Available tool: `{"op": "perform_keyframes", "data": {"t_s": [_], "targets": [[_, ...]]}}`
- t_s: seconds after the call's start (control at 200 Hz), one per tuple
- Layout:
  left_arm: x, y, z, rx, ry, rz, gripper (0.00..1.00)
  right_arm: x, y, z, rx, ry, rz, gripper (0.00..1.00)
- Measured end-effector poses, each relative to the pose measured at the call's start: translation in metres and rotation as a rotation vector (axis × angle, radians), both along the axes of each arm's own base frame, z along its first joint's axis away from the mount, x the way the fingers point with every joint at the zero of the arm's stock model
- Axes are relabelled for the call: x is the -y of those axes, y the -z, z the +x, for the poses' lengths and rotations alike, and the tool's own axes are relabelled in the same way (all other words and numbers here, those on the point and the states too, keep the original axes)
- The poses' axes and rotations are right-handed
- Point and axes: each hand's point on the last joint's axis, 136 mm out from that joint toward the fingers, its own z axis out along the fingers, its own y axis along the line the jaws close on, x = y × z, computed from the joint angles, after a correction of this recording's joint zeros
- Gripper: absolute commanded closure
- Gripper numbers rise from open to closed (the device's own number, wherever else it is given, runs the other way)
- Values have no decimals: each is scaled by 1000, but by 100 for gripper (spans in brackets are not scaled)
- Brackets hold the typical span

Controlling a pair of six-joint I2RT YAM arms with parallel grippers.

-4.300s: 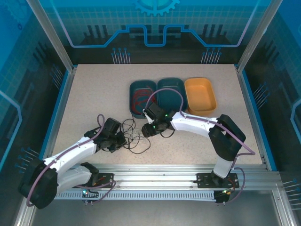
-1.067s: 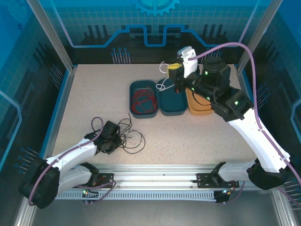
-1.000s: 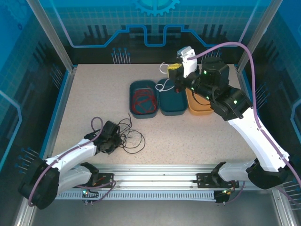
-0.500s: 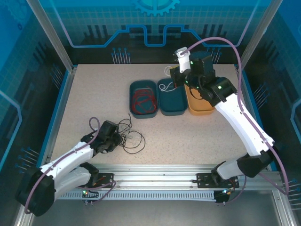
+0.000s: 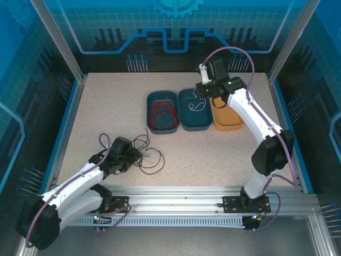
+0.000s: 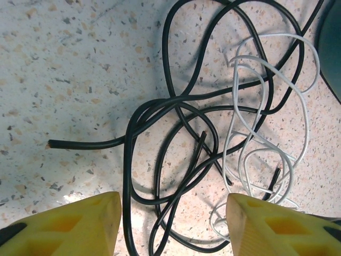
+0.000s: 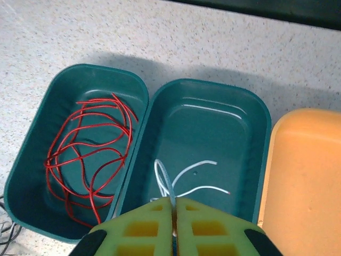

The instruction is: Untangle the cables

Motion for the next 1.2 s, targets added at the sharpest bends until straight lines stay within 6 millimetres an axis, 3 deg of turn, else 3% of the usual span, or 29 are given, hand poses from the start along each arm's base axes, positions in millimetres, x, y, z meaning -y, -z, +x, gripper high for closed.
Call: {"op": "perform_keyframes", "data": {"t_s": [0.215, 0.39, 0.535, 0.72, 0.795, 1.001, 1.201], "targets": [[-2, -3, -1, 11, -6, -3, 38, 1, 29, 9, -83, 5, 36, 86], [-2, -4, -1, 11, -7, -4, 32, 1, 48, 15, -146, 15, 76, 73], [-2, -4, -1, 10, -6, -2, 24, 1, 51, 17, -162, 20, 98, 68], [-3, -3, -2, 3, -15, -4, 1, -3, 49, 15, -167, 3, 117, 64], [-4, -2, -3, -2, -16, 0, 1, -4, 47, 13, -160, -3, 122, 60], [-8, 0, -6, -15, -22, 20, 1, -21, 36, -17, -123, -78, 140, 51], [-15, -1, -6, -27, -43, 35, 1, -78, 26, -67, -80, -240, 129, 46]]}}
